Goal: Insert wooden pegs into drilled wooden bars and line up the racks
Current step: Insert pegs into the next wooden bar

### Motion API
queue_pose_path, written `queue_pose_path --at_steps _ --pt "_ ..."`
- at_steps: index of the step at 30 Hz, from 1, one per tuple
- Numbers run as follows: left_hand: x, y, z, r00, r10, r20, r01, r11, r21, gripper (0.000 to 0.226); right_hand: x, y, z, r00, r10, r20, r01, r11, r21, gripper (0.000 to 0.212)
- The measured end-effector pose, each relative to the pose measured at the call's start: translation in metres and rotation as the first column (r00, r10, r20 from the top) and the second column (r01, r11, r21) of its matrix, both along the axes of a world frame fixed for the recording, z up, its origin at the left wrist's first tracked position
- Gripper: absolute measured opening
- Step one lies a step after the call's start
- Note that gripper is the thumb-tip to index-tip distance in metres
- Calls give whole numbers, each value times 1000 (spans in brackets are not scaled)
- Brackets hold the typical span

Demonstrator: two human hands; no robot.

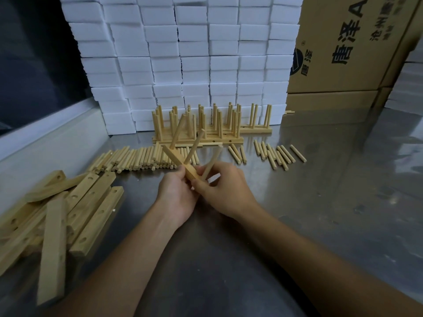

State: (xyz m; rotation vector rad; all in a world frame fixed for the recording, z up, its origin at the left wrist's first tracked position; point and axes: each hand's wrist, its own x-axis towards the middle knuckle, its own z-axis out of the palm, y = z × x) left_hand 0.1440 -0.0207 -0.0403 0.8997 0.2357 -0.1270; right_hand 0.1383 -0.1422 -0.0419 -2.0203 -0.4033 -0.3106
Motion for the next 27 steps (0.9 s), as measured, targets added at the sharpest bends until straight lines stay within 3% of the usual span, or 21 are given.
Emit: queue_pose_path --at_steps 5,9,13,16,18,20,22,25,27 --pt "3 -1 1 998 42 50 -43 999 20 37 10 -17 3 997 0 -77 0 1000 3 11" --pt "6 5 2 979 188 76 -189 982 7 24 20 -34 4 990 -27 -140 20 999 -50 13" --pt "8 8 -2 963 230 142 -256 946 201 16 29 -47 2 985 -86 -152 72 993 -97 18" --pt "11 5 -6 958 220 185 -274 894 355 30 37 -62 5 982 -135 -132 121 987 -106 17" --pt "13 8 -9 936 220 274 -342 751 565 26 47 -78 9 971 -224 -86 211 968 -133 17" --pt "14 13 -13 902 132 410 -423 455 783 18 59 -97 11 928 -370 -48 361 923 -136 17" --pt "16 18 -17 893 37 448 -443 236 865 26 73 -117 10 855 -518 -31 509 849 -143 14" --pt "22 16 -20 935 -17 354 -352 57 934 23 92 -142 10 730 -684 -2 674 720 -166 13" --pt "25 12 -22 945 -106 310 -323 -139 936 13 106 -155 11 677 -736 -4 725 669 -166 11"
